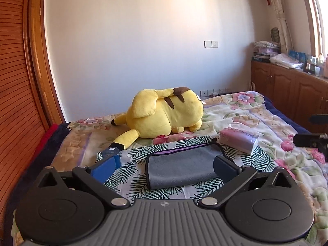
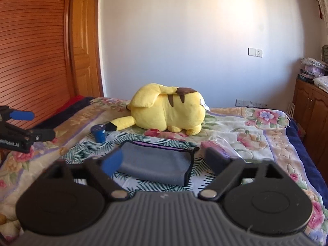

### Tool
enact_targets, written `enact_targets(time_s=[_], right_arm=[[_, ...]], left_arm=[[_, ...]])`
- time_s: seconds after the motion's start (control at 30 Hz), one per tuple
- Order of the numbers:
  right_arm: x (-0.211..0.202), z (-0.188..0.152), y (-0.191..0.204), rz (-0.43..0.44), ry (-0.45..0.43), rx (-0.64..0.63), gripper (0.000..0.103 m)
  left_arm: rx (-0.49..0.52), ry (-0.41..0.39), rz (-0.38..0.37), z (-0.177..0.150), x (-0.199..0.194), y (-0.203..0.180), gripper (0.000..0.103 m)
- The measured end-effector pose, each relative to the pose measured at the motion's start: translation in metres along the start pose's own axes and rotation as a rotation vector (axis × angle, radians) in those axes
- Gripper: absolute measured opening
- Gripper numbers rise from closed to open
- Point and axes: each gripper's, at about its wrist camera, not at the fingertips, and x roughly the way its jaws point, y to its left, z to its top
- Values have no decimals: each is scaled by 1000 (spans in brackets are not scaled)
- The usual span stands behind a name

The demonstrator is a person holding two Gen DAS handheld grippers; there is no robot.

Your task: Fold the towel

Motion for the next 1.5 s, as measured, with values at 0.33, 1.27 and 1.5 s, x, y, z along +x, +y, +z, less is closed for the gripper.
enact_targets(time_s=[0.33, 1.27, 1.5], right_arm=[[-22, -12, 13, 0, -27, 32, 103], [-35, -78, 37, -18, -9, 48, 103], [-33, -94, 40, -20, 25, 59, 103]], left_arm=[[-19, -4, -2, -13, -28, -8, 87], [-45, 71, -14, -113, -45, -32, 87], [-66, 83, -1, -131, -43, -35, 87]])
